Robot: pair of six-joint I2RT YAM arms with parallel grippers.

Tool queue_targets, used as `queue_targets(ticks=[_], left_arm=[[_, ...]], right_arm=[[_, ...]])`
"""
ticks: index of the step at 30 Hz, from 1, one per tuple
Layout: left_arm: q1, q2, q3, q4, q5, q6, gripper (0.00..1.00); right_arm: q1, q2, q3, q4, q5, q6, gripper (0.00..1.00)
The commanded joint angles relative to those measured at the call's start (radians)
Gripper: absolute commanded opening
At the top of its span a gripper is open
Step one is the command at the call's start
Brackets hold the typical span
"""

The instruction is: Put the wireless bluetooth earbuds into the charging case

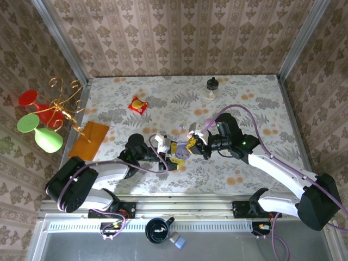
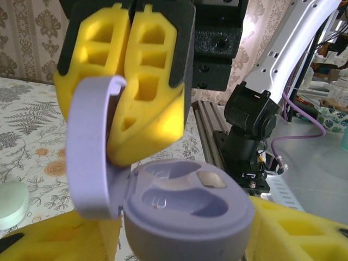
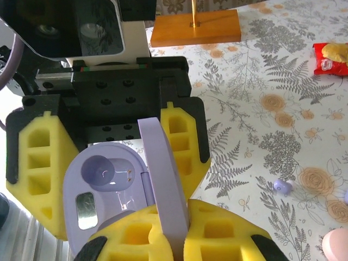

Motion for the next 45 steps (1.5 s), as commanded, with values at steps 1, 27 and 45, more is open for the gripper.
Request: queue_targets(ticks=[1,27,45], left_arm=[[-0.007,-0.004,0.034,0.006,0.004,0.018,0.59],[0.051,-0.017,-0.004,0.034,-0.048,-0.001,0.29],[0.340,-0.044,-0.095,0.248,-0.170,-0.068,0.29]], right_arm=[[0.009,0.014,0.017,0.018,0.011,0.001,0.00],[-0.016,-0.106,-0.049,0.177,0.074,0.155,0.65],[-0.038,0.239,0.134,0.048,0.584,0.625,0.62]])
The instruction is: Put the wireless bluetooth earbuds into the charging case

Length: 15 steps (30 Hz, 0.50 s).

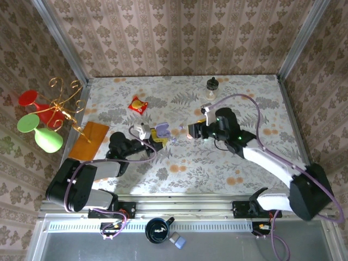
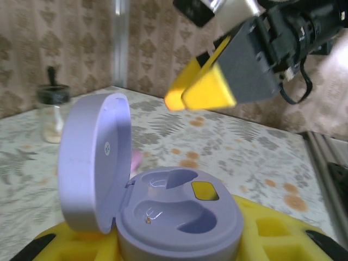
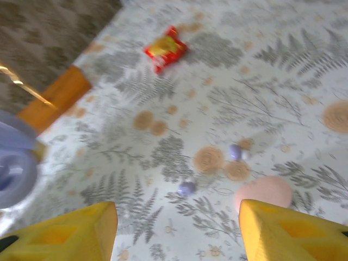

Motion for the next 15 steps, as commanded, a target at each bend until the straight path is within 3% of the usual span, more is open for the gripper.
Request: queue_targets(ticks=[1,4,10,15], left_arm=[[0.033,-0.046,-0.021,0.067,-0.052,-0.024,0.28],[0.078,-0.065,-0.043,0.060,-0.103,-0.017,0.29],[0.171,-0.040,-0.060,0.075,-0.104,-0.025,0.28],[0.232,-0.063,-0.076,0.071,-0.158,-0.022,0.28]], right_arm=[[0.036,0.117,0.115,-0.167,0.175,-0.014,0.62],[0.061,0.256,0.245,-0.299,0.270,-0.080,0.62],[0.145,0.498,0.483,-0.477,0.440,-0.187,0.60],[0.209,0.664,0.658,-0.597,0.620,-0.271,0.49]])
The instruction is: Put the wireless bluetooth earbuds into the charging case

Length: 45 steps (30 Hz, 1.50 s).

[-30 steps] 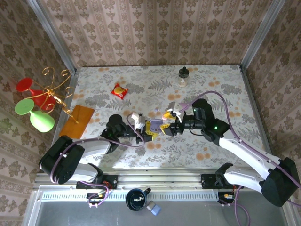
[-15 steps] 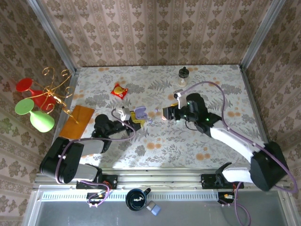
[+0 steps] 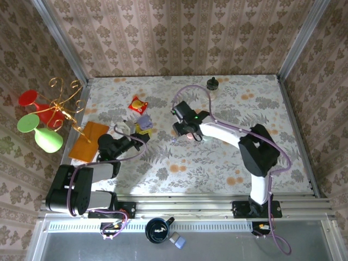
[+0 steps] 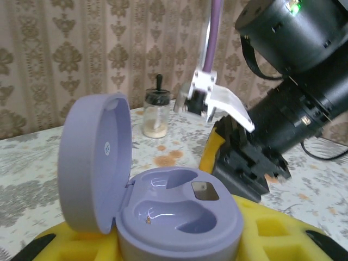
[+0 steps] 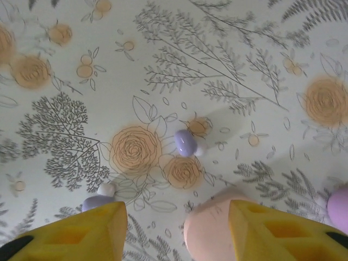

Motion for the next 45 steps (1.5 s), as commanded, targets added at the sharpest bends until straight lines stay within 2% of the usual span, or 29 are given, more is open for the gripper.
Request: queue_targets(ticks=[1,9,21,33,34,38,45], left_arm=[[0.036,-0.017,-0.016,0.049,-0.058,-0.022,0.29],[0.079,-0.030,-0.036,0.051,-0.138,-0.040,0.29],[0.082,-0.029,-0.034,0.052,-0.118,-0.045,0.29],[0.082,-0.014,-0.028,0.052,-0.111,-0.043,0.29],[0.083,-0.012,-0.027,0.052,-0.079,-0.045,0.29],[0.082,-0.013,-0.024,0.052,-0.074,-0.048,0.29],[0.082,-0.010,-0.022,0.052,-0.071,-0.049,0.28]], right_arm=[[0.031,0.083,0.101,-0.148,0.189,-0.091,0.48],[0.065,0.262,0.284,-0.226,0.274,-0.173,0.41],[0.072,0.407,0.473,-0.340,0.356,-0.246,0.34],[0.072,0.472,0.521,-0.379,0.392,-0.275,0.33],[0.072,0.475,0.520,-0.378,0.394,-0.275,0.33],[0.070,0.484,0.522,-0.370,0.398,-0.278,0.32],[0.065,0.512,0.546,-0.384,0.399,-0.274,0.25]])
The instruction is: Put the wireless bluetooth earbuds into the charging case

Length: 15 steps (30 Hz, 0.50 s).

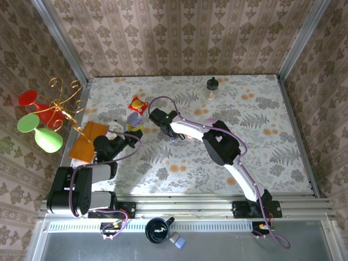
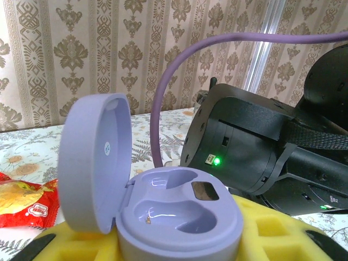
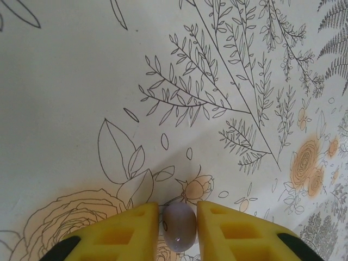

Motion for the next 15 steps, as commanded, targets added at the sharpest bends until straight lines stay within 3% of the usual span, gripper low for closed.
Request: queue_targets(ticks=[1,8,15], left_arm=[[0.007,-0.001,0.004,0.045,0.023,-0.023,0.29],[0.009,0.005,0.008,0.044,0.033,-0.016,0.29],[-0.002,0.004,0.004,0.043,0.033,0.009,0.29]], right_arm=[[-0.007,0.041,0.038,-0.047,0.028,-0.008,0.24],[-0.011,0.030,0.055,-0.069,0.006,0.033,0.18],[-0.035,-0.107,-0.022,-0.038,-0.159,0.156,0.19]])
